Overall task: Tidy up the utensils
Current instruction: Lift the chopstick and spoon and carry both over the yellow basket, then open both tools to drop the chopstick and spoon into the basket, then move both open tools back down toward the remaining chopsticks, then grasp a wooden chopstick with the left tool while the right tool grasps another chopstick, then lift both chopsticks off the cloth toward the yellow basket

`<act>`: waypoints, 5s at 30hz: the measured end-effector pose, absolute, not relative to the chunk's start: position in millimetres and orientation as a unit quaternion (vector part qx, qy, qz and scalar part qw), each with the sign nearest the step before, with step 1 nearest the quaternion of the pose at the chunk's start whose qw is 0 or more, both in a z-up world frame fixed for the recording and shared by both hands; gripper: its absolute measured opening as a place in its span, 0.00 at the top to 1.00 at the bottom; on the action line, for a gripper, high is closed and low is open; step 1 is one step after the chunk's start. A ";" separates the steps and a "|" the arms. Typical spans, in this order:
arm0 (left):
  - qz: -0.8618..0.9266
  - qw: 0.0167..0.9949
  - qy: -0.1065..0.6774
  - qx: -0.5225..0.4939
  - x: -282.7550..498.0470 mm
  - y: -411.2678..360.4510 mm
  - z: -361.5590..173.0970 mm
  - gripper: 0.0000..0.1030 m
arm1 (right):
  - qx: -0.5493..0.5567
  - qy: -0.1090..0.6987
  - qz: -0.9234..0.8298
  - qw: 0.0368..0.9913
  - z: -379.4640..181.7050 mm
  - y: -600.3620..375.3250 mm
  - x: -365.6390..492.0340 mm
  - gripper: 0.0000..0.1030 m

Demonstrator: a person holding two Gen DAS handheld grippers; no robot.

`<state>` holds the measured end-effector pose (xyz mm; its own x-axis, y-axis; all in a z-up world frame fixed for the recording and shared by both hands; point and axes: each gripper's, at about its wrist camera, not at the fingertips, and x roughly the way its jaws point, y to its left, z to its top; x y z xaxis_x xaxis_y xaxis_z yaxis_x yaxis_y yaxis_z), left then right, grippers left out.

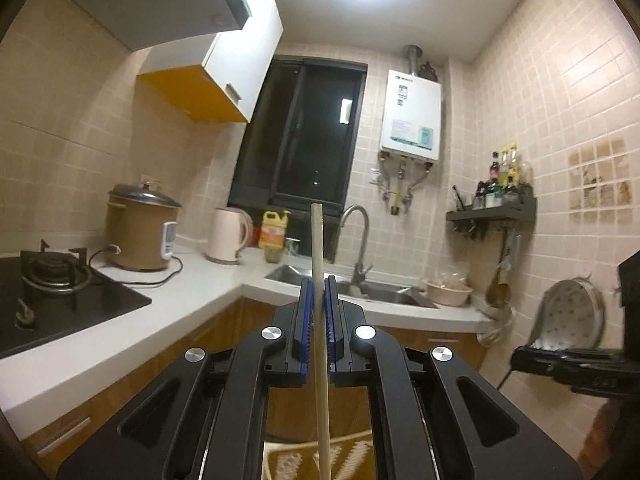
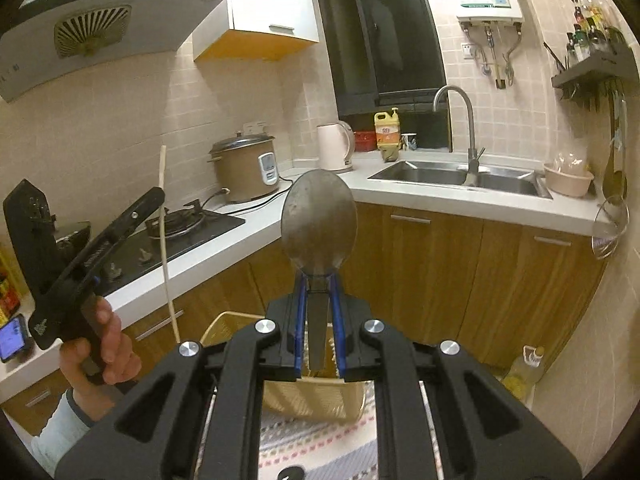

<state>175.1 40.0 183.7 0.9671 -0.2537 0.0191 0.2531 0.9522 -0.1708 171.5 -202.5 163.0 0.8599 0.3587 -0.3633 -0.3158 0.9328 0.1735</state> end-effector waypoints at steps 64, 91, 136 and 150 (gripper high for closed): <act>-0.178 0.860 0.470 -0.085 39.8 94.2 44.7 0.57 | -0.032 0.483 0.205 0.851 62.8 -164.4 53.2 0.43; -0.157 0.814 0.560 0.011 48.0 50.5 -44.7 0.66 | -0.108 0.604 0.159 0.773 -67.3 -114.1 70.9 0.77; -0.127 0.807 0.577 -0.005 76.1 76.5 -42.5 0.85 | -0.085 0.635 0.138 0.756 -50.6 -189.8 98.7 0.79; -0.119 0.866 0.487 0.002 60.2 72.5 -8.5 0.97 | -0.063 0.572 0.171 0.800 -16.7 -188.0 87.3 0.95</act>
<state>60.2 72.5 -8.5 0.4983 -0.2039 -0.8427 0.2071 0.9718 -0.1127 87.3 -188.0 -16.7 0.2870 0.2014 -0.9365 -0.3447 0.9339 0.0952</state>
